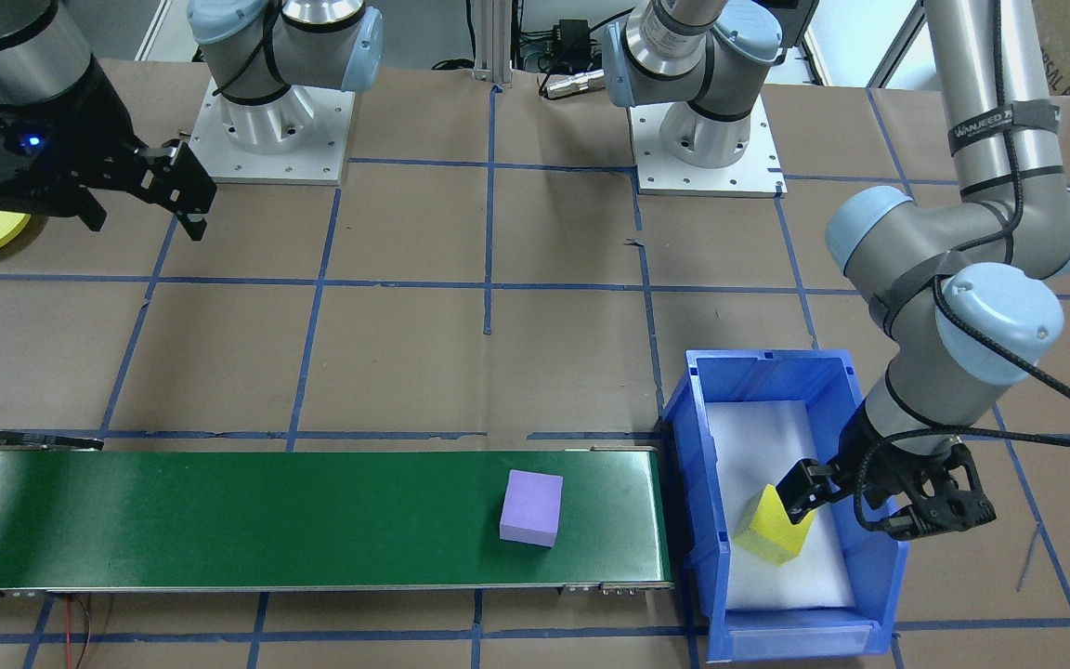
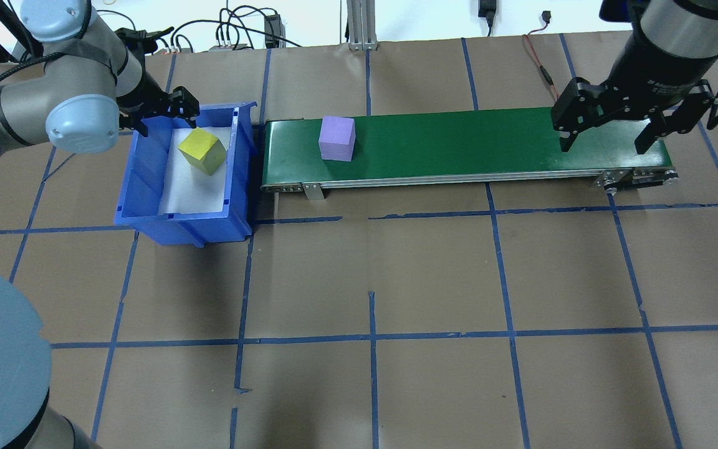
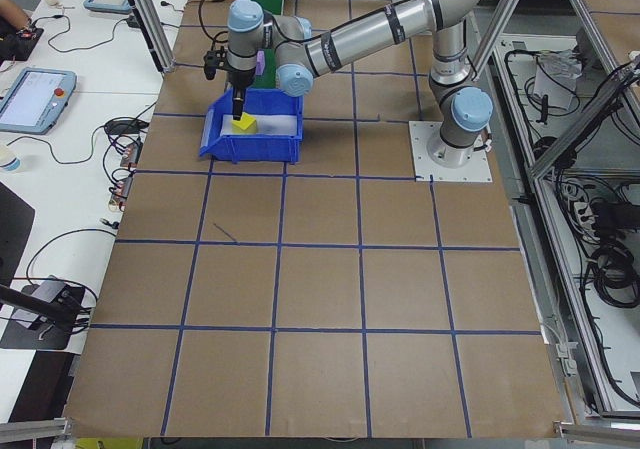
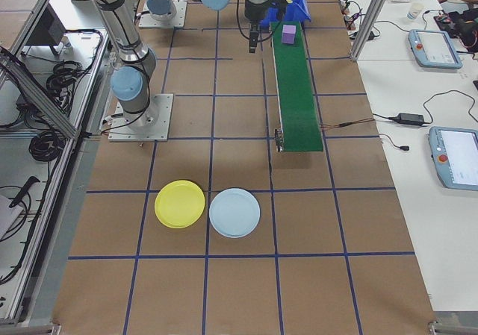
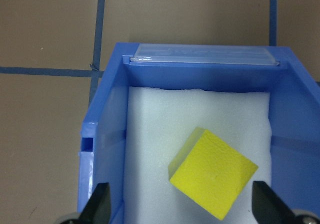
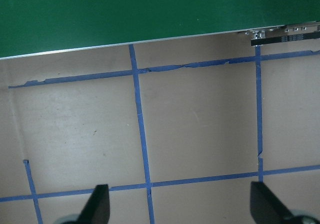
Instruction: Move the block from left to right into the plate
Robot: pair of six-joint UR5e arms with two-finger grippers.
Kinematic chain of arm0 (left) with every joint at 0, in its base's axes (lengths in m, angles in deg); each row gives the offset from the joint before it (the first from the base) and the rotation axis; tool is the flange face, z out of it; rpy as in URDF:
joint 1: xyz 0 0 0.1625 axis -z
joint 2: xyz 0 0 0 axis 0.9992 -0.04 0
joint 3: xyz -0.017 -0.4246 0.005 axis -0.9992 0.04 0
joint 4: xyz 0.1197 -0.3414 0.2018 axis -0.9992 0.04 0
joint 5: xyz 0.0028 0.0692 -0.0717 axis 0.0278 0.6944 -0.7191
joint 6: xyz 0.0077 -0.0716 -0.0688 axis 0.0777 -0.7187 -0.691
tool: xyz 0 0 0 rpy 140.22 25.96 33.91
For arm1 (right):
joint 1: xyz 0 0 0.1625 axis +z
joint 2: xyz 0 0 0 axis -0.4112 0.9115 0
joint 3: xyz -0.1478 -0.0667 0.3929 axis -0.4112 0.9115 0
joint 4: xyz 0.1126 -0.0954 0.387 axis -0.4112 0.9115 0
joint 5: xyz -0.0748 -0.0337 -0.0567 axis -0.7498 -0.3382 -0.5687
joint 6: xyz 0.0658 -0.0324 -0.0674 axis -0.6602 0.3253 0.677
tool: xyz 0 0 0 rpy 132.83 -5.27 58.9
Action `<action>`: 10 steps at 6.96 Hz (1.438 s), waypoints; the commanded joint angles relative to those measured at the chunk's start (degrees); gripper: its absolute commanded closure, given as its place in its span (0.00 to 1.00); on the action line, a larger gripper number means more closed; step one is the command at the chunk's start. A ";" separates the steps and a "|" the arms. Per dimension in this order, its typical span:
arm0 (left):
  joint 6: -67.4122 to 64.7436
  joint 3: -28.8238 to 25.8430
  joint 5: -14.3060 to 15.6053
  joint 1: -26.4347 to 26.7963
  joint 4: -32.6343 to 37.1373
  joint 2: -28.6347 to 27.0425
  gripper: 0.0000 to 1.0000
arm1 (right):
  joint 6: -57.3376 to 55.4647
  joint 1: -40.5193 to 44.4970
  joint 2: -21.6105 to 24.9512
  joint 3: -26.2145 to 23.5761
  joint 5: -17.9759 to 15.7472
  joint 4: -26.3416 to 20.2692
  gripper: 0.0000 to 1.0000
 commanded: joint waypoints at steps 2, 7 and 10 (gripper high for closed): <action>-22.59 0.41 -2.17 -0.01 0.77 -2.03 0.00 | 5.52 -8.66 -6.17 0.39 1.80 1.38 0.00; -27.30 -0.74 -4.30 0.25 -3.33 -5.01 0.00 | 14.15 -12.83 -22.43 1.53 5.55 16.15 0.00; -27.13 -0.04 -9.96 0.16 -4.15 -5.99 0.32 | 17.30 -12.83 -23.41 1.97 13.99 18.42 0.00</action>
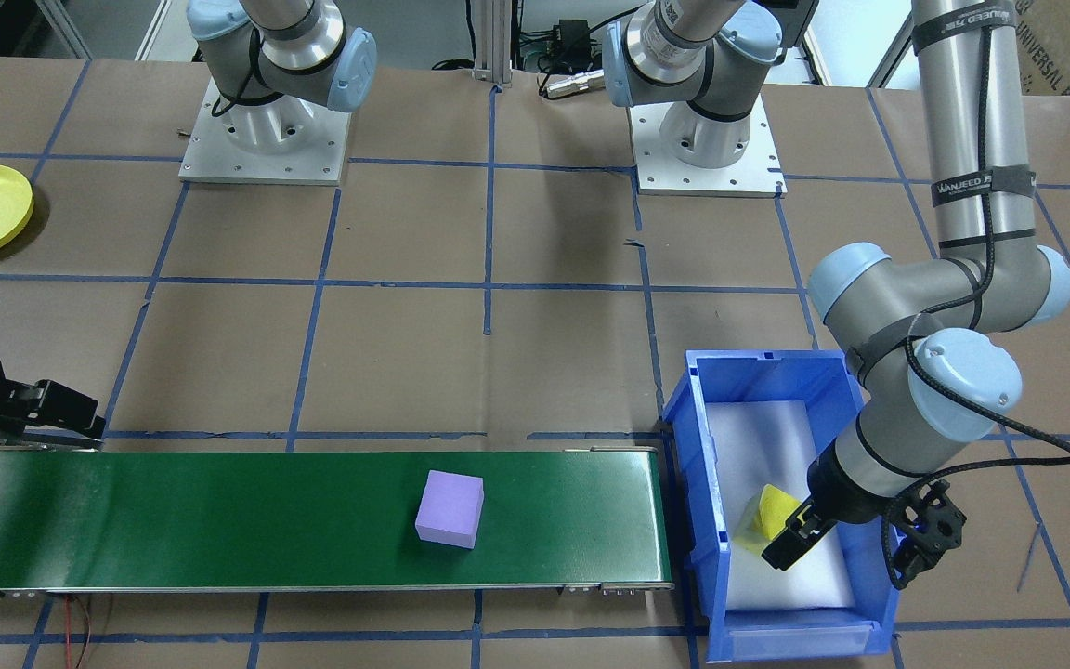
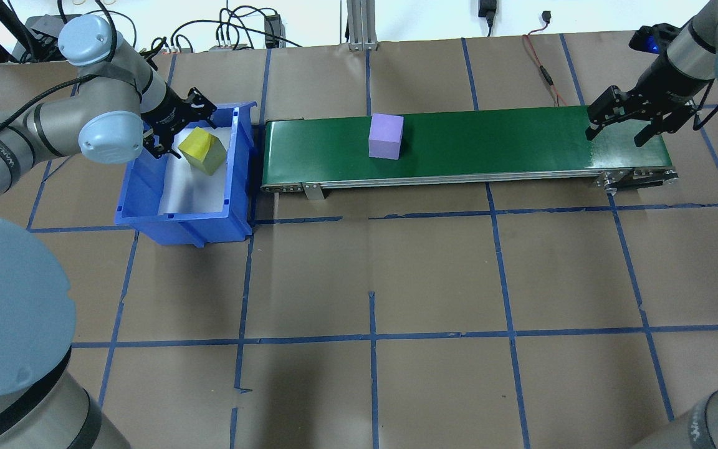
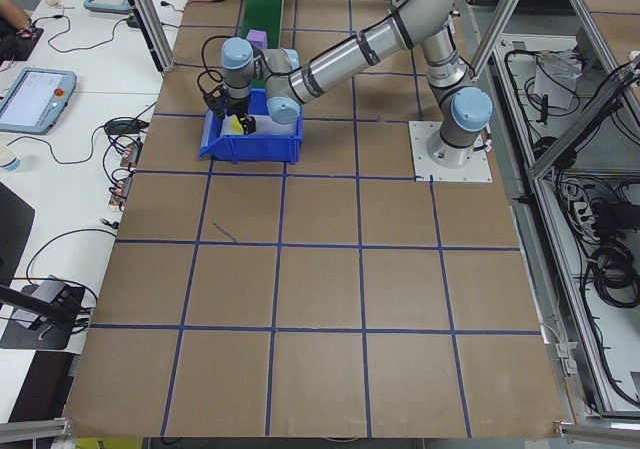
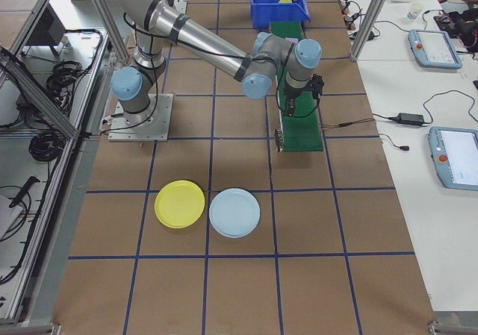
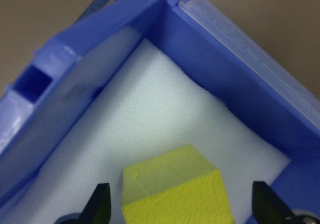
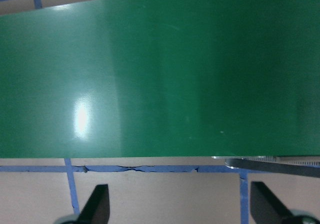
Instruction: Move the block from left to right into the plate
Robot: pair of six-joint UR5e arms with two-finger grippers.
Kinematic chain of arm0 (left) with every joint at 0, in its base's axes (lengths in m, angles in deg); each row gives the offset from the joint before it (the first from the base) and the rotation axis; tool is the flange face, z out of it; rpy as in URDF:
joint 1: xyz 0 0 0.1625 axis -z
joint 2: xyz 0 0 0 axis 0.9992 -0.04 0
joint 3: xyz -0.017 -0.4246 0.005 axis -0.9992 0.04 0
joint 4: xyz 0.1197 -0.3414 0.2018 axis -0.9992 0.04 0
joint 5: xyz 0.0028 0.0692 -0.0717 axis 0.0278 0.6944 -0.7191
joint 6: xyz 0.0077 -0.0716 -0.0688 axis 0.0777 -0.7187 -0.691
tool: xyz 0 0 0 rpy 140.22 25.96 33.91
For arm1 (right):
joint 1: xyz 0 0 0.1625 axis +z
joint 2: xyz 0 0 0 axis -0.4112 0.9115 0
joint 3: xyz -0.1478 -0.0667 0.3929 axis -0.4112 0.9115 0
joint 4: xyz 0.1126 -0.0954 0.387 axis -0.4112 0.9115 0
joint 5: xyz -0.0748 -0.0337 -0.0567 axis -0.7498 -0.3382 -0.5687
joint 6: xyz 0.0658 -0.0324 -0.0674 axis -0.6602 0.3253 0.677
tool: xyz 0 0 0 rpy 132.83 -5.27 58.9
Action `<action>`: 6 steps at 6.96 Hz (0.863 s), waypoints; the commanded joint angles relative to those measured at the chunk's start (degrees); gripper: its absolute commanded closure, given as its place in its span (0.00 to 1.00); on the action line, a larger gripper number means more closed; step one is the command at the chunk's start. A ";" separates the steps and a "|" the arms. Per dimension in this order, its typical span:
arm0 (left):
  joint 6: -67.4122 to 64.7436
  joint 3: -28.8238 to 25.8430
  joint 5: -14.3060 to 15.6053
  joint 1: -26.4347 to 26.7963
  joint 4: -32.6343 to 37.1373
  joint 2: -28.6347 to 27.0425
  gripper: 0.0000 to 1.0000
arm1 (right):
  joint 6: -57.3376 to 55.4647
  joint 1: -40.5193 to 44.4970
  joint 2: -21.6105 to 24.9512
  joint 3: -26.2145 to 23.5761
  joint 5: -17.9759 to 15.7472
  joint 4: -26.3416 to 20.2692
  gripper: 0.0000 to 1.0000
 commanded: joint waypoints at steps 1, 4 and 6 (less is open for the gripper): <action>0.42 0.92 -5.84 -0.08 -0.57 -0.35 0.61 | 3.18 -0.01 -2.15 0.08 6.26 6.21 0.00; 8.46 -0.30 -5.42 -0.08 -0.05 4.98 0.87 | 6.36 -0.01 -2.34 -1.50 14.80 7.04 0.00; 10.97 -1.96 -3.13 -0.08 3.09 9.29 0.87 | 6.28 -0.01 -2.34 -1.51 15.25 7.04 0.00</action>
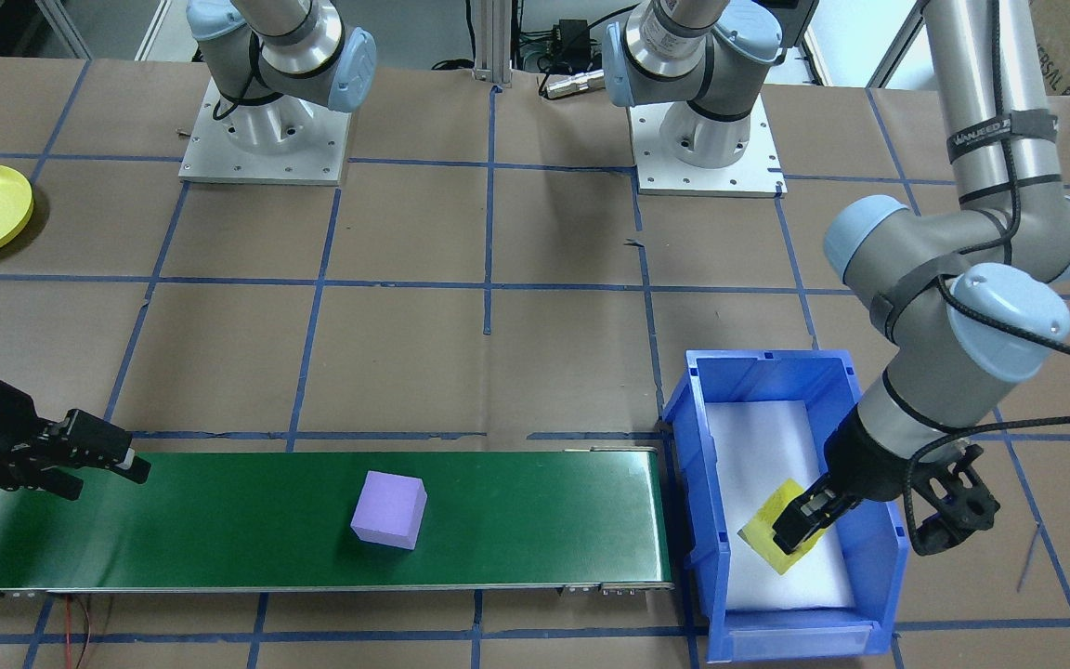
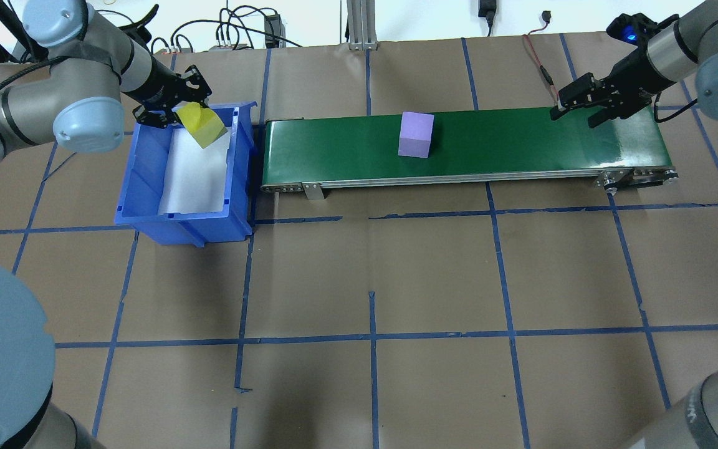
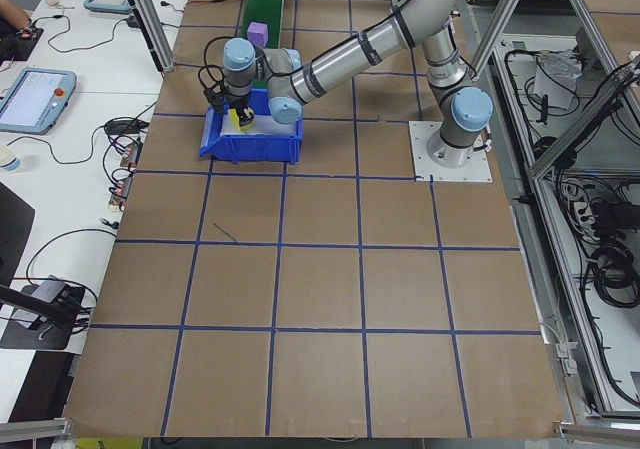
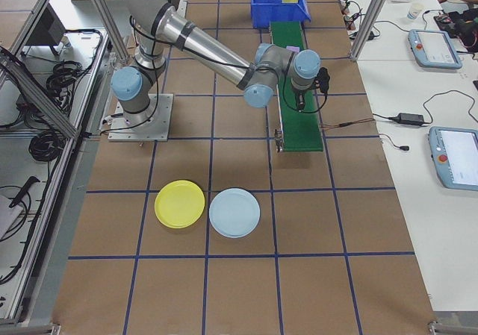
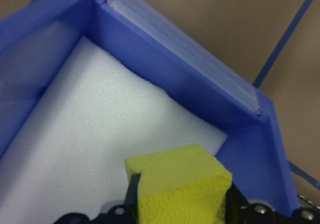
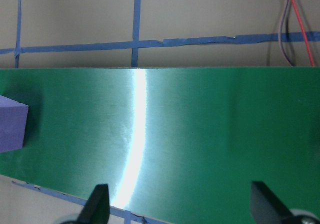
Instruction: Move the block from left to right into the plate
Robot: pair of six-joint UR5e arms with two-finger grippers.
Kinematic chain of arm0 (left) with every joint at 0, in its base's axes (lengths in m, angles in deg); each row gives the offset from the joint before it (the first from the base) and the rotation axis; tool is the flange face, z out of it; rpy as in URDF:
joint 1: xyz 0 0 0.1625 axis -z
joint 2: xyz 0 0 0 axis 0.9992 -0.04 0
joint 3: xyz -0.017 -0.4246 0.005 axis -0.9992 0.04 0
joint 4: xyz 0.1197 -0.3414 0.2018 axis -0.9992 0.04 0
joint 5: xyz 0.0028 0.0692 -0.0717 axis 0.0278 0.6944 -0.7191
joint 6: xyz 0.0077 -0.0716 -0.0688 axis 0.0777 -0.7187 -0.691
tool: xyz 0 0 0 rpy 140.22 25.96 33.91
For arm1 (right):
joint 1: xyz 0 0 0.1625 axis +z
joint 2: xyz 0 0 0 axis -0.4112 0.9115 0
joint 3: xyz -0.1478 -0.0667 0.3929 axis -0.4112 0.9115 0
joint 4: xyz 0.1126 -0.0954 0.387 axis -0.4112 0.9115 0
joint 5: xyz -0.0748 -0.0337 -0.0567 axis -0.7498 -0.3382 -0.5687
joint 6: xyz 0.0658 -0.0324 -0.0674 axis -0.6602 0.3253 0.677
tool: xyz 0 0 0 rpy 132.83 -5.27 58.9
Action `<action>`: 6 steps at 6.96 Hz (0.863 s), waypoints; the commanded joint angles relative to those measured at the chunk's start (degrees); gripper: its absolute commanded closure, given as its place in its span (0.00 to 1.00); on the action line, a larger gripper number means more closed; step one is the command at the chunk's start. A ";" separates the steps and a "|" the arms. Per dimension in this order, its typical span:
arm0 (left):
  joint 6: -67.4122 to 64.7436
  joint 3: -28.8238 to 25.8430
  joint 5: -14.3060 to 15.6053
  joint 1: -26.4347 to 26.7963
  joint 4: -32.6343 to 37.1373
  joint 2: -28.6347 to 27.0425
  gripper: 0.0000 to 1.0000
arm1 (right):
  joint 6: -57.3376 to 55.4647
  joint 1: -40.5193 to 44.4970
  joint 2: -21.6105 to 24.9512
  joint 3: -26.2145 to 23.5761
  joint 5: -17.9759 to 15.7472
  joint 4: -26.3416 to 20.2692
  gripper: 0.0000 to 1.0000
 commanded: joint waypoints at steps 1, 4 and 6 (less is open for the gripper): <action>1.75 -3.33 0.72 0.17 6.43 5.39 0.87 | -0.09 0.00 -0.01 -0.09 0.48 0.03 0.00; -2.35 -3.36 1.59 9.46 7.17 6.73 0.87 | -0.27 0.00 -0.01 -1.57 0.48 0.03 0.00; -2.73 -0.82 1.59 11.86 7.00 5.51 0.86 | -0.36 0.00 -0.01 -1.58 0.40 0.11 0.00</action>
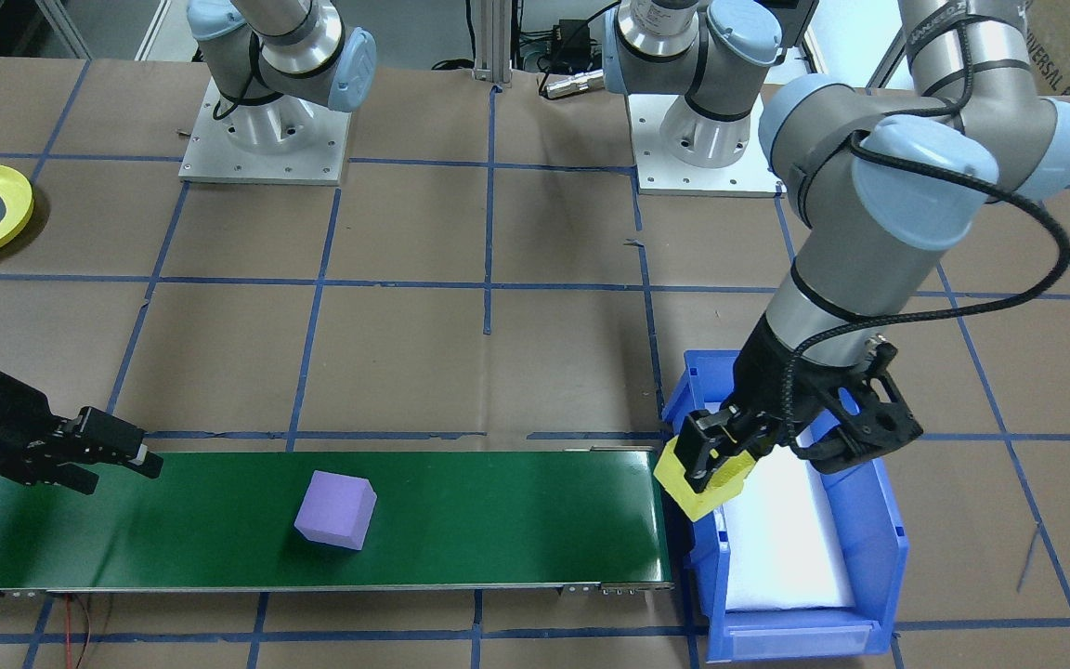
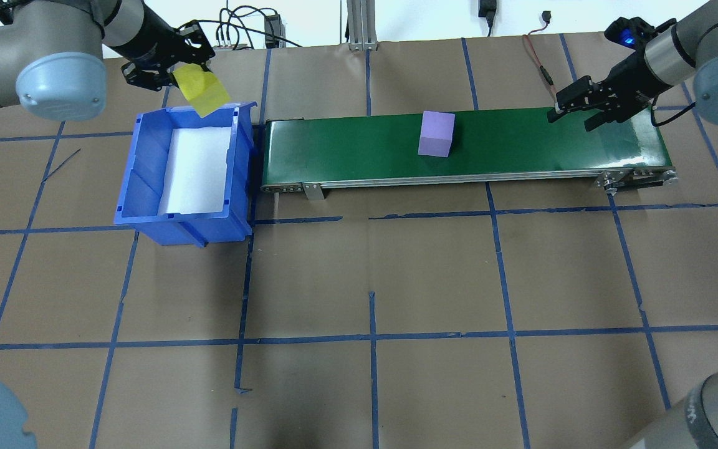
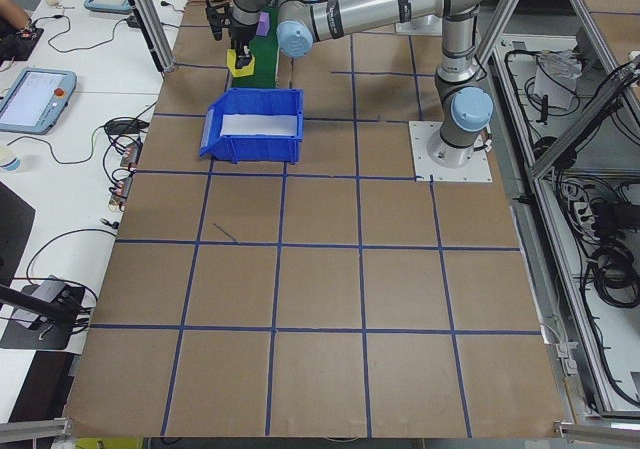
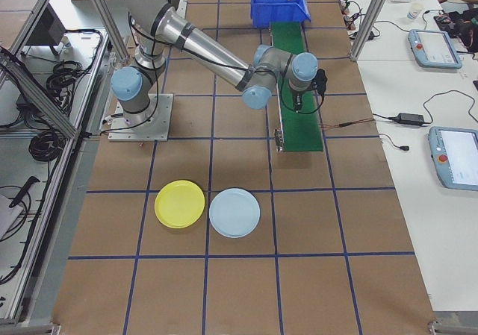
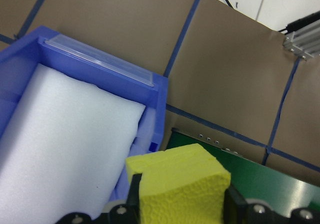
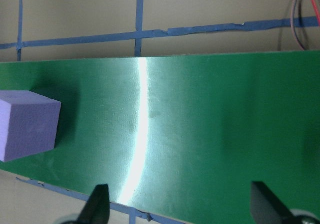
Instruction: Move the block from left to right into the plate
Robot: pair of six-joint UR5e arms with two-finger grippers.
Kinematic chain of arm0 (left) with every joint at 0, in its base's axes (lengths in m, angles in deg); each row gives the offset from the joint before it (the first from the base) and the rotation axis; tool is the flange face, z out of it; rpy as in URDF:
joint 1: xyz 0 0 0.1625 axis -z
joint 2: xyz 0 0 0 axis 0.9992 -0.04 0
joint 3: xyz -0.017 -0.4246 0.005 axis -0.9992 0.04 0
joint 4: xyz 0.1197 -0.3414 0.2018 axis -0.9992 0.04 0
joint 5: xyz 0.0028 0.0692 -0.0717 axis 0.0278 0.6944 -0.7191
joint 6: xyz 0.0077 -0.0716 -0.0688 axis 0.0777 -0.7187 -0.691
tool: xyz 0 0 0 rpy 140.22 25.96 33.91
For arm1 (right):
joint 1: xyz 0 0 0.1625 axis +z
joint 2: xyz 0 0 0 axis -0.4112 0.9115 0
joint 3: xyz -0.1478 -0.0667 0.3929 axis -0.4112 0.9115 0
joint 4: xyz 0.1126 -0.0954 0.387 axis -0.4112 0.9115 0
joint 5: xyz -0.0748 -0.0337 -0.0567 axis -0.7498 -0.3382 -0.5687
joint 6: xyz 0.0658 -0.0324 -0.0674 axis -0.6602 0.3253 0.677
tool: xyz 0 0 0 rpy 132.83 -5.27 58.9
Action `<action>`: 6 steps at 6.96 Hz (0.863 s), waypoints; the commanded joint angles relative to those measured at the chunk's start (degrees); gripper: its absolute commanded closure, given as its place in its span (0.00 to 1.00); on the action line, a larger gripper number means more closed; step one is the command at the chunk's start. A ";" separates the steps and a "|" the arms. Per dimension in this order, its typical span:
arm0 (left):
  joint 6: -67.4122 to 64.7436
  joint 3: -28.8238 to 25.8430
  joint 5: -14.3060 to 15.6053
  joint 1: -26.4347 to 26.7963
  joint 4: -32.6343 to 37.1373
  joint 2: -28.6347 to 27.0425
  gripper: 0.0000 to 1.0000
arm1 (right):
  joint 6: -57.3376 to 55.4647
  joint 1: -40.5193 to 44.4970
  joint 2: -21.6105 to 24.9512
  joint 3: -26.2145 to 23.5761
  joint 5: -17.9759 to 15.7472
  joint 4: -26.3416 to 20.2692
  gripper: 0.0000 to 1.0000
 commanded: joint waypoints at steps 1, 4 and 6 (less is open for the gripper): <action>-0.21 3.24 0.07 1.80 -0.80 -1.97 0.86 | -0.04 0.00 -0.08 -0.09 -0.07 0.07 0.00; 0.06 3.79 0.07 1.80 -8.70 -7.08 0.86 | -0.04 0.00 0.09 0.00 -0.15 -0.02 0.00; 0.93 3.70 -0.01 1.80 -9.15 -7.26 0.83 | -0.04 -0.09 0.36 -0.18 -0.07 -0.02 0.00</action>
